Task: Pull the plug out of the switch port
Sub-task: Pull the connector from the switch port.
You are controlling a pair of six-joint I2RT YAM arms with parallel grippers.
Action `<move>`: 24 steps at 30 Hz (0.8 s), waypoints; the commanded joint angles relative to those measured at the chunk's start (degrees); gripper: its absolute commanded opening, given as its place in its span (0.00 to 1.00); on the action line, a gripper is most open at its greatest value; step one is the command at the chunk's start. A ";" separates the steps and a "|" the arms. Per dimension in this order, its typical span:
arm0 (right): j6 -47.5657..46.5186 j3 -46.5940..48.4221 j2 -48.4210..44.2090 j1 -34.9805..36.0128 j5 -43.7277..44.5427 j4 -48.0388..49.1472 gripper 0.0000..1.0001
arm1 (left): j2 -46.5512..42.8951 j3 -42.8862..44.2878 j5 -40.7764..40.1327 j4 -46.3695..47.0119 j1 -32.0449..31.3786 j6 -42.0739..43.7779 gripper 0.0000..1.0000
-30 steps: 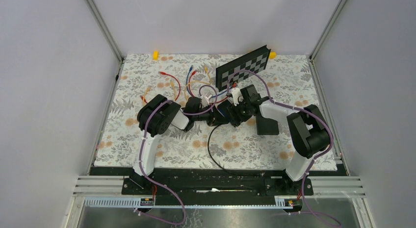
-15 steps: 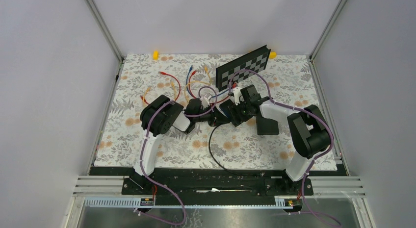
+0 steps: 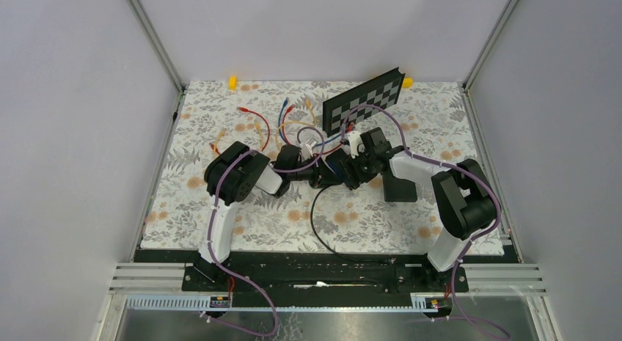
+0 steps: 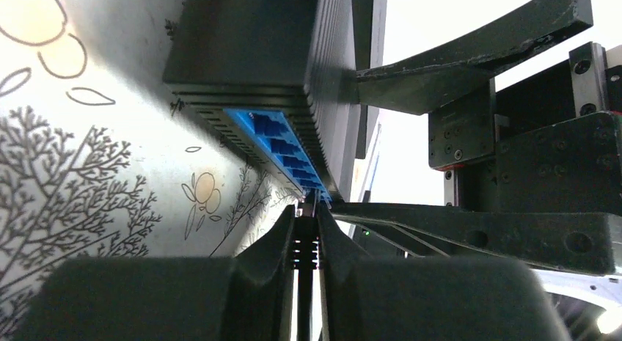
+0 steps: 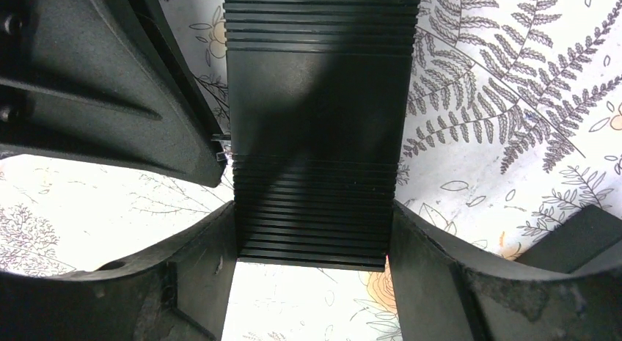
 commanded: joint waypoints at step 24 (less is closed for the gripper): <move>-0.37 2.79 2.51 -1.67 -5.46 -2.80 0.26 | 3.71 8.57 2.71 -8.95 -0.13 6.08 0.37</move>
